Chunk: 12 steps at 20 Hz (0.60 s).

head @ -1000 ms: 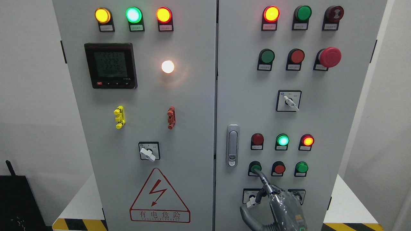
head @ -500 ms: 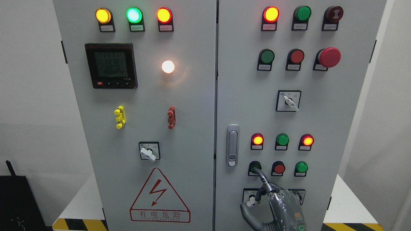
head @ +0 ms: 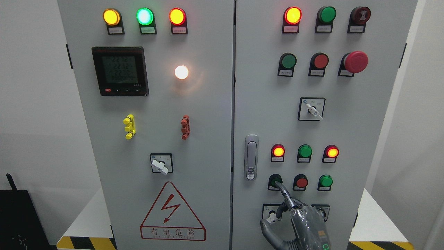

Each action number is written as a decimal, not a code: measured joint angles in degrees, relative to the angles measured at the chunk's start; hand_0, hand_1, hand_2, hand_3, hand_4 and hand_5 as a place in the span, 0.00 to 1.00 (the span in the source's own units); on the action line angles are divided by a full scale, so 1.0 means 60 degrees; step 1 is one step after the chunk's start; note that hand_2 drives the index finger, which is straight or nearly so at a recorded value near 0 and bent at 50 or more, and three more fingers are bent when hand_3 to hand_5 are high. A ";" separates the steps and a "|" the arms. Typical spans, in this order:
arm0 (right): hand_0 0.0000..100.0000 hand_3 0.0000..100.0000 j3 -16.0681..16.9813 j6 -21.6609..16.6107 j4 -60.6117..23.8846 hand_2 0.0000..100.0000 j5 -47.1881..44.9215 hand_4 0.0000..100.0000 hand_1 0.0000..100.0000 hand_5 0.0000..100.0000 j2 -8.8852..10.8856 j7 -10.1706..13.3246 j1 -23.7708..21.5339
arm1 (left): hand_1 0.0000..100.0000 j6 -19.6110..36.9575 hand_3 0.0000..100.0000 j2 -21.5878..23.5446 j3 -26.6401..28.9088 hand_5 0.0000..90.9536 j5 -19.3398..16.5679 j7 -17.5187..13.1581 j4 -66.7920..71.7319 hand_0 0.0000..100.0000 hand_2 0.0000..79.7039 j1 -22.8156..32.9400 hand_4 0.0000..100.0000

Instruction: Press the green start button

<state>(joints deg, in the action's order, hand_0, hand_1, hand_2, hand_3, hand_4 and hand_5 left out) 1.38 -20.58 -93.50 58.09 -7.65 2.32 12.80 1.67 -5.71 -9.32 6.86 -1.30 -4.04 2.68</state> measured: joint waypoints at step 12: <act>0.38 0.63 -0.0038 -0.0109 -0.0718 0.00 -0.0652 0.57 0.16 0.47 -0.0001 -0.0082 -0.0767 | 0.56 -0.0001 0.00 0.0000 0.0000 0.00 0.0000 0.0000 0.0000 0.12 0.00 -0.0005 0.00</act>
<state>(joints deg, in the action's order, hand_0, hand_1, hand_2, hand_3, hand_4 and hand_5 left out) 1.16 -21.23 -97.81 54.18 -7.65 1.83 8.20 1.66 -5.71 -9.32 6.86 -1.30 -4.04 2.65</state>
